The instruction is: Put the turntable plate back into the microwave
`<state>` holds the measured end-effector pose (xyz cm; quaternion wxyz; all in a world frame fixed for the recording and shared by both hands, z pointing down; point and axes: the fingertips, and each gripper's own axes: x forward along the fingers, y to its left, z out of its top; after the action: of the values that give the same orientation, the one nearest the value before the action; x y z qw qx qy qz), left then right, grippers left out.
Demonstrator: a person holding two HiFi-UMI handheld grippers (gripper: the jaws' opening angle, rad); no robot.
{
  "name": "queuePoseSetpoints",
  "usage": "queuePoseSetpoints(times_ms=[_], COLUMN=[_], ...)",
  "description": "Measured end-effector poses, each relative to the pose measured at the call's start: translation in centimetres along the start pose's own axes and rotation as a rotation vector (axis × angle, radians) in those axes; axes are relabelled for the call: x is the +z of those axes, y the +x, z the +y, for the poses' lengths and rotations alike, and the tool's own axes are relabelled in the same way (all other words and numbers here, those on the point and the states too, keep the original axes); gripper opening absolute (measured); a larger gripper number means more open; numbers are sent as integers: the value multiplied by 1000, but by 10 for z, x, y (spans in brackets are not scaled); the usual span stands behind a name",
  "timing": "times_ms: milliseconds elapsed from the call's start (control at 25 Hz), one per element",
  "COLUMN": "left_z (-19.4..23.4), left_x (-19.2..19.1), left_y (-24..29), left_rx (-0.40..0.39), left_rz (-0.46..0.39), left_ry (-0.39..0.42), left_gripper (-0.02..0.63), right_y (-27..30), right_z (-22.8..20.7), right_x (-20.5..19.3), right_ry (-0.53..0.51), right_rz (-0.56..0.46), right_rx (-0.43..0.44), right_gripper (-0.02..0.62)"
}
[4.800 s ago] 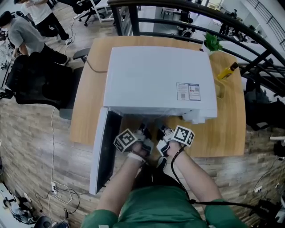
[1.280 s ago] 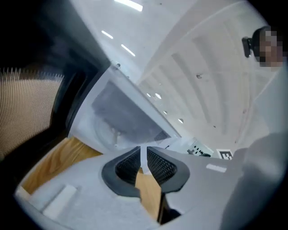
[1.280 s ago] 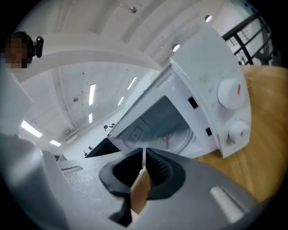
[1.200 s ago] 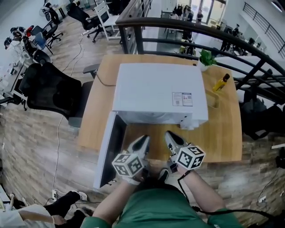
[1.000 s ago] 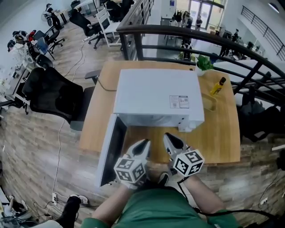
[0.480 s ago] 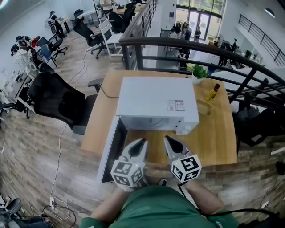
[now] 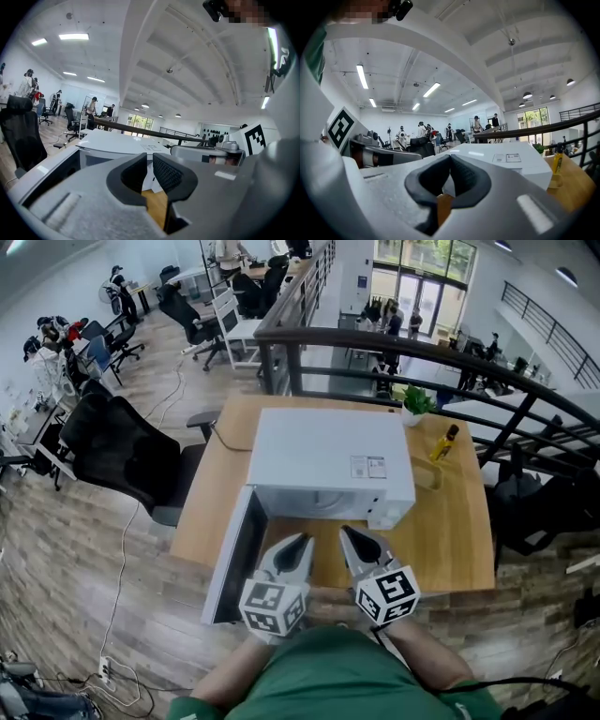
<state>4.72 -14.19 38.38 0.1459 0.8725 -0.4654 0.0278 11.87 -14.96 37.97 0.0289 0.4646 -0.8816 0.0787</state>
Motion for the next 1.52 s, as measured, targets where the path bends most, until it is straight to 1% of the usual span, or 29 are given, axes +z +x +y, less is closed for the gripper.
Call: queuePoseSetpoints(times_ms=[160,440,760,920,1240,1520], left_z=[6,14,16,15,13,16], left_x=[8,10,12,12,9,10], left_y=[-2,-2,2,4,9,10], left_rx=[18,47,50,50,55,61], left_rz=[-22,-31,-30,-28,-19,-14], left_ry=[14,27,24,24,50,45], left_gripper=[46,46,46,46,46,46], right_y=[2,5,7,5,4,7], right_z=[-1,-6,-6,-9,-14,-14], right_x=[7,8,9,10,9,10], right_ry=[-12,-16,-27,-31,-29,-39], right_rz=[-20,-30,-27,-26,-35,-39], right_rx=[-3,-8,2,-7,-11,-10], right_gripper=[3,3,3,3,3,3])
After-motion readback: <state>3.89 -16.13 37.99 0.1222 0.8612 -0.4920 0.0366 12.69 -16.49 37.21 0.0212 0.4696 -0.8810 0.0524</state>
